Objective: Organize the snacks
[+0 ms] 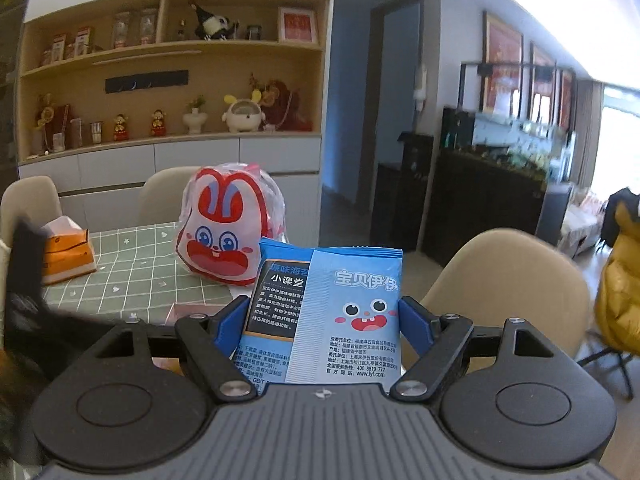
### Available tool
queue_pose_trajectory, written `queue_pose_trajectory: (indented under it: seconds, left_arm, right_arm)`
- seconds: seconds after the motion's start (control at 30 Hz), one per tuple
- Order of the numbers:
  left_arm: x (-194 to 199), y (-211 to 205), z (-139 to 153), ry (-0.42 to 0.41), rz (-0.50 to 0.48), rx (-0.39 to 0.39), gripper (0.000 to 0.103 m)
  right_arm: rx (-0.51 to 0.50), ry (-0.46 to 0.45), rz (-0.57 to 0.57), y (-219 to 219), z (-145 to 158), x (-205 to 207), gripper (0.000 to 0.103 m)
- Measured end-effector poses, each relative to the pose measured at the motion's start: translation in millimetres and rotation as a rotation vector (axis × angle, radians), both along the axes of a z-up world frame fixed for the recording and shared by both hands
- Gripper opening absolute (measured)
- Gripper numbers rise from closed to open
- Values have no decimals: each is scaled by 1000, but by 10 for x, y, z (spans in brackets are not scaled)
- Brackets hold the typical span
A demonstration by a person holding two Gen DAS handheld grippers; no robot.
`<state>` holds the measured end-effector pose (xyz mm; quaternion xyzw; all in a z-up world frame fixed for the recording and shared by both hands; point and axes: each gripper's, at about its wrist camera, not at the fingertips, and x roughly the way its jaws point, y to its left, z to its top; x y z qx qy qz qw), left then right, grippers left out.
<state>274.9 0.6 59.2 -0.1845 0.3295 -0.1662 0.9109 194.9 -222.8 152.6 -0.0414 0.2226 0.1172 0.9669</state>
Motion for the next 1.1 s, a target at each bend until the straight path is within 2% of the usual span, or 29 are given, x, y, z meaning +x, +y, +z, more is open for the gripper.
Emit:
queue_pose_trajectory:
  seconds: [0.07,0.13,0.23,0.3,0.43,0.5,0.63,0.77,0.87,0.93,1.0,1.07,1.1]
  left_arm:
    - [-18,142,-20,4,21,-55,39]
    - [-155,309,76,-38,-2,-88,39]
    - [-495,569,252,-108,20,-24,39]
    - [-719,783,282,-103,56,24,39]
    - [-1064,1380,184,-62,185,13,39]
    - [-1197,1721,66,-47,283,1,39]
    - [-1385,2261,-173,-11,439,-57,39]
    - [-1463,2450,-397,49,467,-57,39]
    - [-1485,2449,-518,71,431,-63,39]
    - [-1500,2420,-535,55,415,-37,39]
    - [-1530,2413,-503,48,395,-43,38]
    - [-1527,2457,-477,31,393,-84,38]
    - [-1527,2478,-442,20,403,-95,38]
  right_arm:
    - [24,54,15,75,-82,231,80]
    - [44,124,38,208,-221,490,80]
    - [41,238,42,440,-500,856,81]
    - [5,301,52,605,-686,1060,81]
    - [3,387,38,711,-870,1245,85]
    - [9,393,46,721,-863,1202,85]
    - [-27,340,28,800,-764,1028,85]
    - [-183,254,-23,1080,-729,849,86]
    - [-223,238,-15,1263,-705,849,87]
    - [-249,312,-2,1350,-758,958,88]
    - [-242,529,70,1409,-958,1150,82]
    - [-224,595,11,1375,-1040,1194,80]
    - [-211,578,-11,1348,-1013,1180,80]
